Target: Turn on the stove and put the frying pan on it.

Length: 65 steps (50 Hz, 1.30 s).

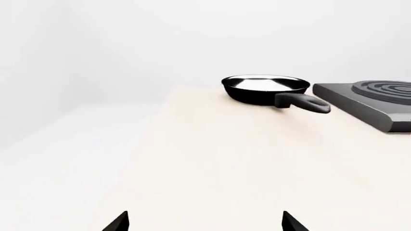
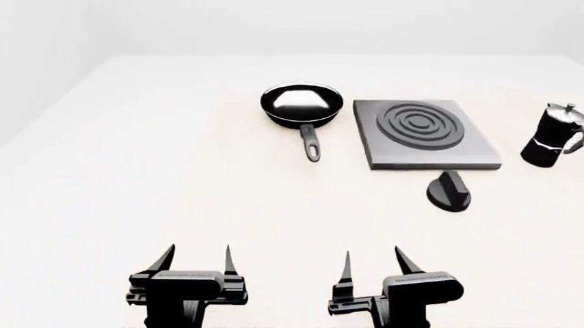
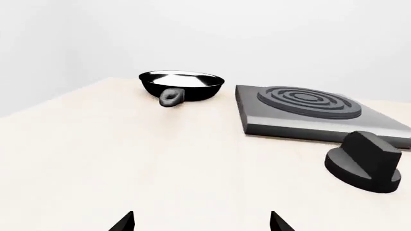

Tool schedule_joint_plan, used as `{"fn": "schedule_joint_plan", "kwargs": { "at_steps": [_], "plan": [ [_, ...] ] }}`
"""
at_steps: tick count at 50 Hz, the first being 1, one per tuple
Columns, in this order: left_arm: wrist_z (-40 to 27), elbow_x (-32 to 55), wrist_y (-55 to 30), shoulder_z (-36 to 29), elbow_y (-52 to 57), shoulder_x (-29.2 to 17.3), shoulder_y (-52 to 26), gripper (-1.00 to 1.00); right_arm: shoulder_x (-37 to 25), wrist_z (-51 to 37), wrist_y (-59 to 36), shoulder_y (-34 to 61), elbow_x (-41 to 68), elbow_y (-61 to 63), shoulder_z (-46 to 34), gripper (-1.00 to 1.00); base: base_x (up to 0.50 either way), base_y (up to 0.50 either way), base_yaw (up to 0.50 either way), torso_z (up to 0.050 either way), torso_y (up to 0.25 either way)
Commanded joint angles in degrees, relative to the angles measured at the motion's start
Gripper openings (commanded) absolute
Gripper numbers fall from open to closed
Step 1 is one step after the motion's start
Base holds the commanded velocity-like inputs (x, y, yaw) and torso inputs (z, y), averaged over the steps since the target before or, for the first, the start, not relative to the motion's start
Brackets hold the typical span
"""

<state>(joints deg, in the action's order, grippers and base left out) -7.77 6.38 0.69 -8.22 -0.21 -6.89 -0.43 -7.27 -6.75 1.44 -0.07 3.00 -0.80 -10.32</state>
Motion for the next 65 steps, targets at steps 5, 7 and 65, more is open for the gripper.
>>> {"fn": "schedule_joint_plan", "kwargs": {
  "at_steps": [5,7,65],
  "plan": [
    [-0.89,0.54,0.19,-0.85,0.14,-0.69,0.03,1.00,-0.94,-0.71,0.43,-0.02,-0.18,0.16,-1.16,1.00,0.50,0.30,0.00,0.000,0.000],
    [-0.95,0.56,0.36,-0.99,0.02,-0.77,0.05,1.00,-1.01,-0.88,0.42,-0.06,-0.13,0.32,-1.19,1.00,0.50,0.29,0.00,0.000,0.000],
    [-3.36,2.27,1.07,-3.24,0.89,-2.72,-0.12,1.00,-2.02,-5.64,-1.78,0.33,4.50,2.18,0.21,1.00,0.28,0.07,0.00,0.000,-0.033]
  ]
}}
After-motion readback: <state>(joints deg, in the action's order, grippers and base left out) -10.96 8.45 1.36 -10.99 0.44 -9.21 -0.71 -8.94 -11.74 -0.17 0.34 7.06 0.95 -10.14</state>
